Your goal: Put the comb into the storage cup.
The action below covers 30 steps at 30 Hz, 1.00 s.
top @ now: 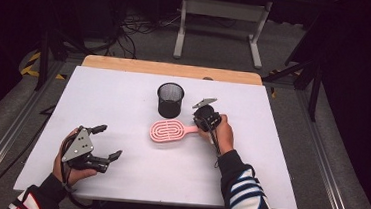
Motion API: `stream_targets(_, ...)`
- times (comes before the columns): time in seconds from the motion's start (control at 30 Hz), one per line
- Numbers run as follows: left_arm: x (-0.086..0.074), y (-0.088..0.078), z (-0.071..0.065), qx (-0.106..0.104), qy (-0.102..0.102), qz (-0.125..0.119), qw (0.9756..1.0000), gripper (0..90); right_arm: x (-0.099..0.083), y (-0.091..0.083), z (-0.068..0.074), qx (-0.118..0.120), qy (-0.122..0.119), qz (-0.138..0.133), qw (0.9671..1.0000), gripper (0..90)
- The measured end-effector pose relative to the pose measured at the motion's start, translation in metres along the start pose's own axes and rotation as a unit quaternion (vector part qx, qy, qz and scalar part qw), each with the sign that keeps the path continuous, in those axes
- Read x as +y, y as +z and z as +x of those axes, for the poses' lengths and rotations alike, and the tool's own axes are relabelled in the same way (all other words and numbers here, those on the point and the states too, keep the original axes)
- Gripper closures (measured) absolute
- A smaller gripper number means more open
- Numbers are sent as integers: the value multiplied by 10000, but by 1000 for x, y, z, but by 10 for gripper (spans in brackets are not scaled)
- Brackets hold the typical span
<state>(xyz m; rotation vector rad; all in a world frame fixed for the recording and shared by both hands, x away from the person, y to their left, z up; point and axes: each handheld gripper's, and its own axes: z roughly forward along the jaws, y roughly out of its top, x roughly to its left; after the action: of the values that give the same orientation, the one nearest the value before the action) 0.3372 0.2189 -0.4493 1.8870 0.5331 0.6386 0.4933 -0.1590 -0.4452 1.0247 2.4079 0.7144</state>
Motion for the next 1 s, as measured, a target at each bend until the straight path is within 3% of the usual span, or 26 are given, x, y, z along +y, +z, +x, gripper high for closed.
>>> stream_targets(0.63, -2, 1, 0, 31, 62, 80, 9999, 77, -15, -12, 7, 238, -150, -55, 9996, 900)
stream_targets(1.0, -2, 2, 0, 41, 74, 105, 9999, 77, -25, -17, 7, 410, -33, -202, 9989, 900)
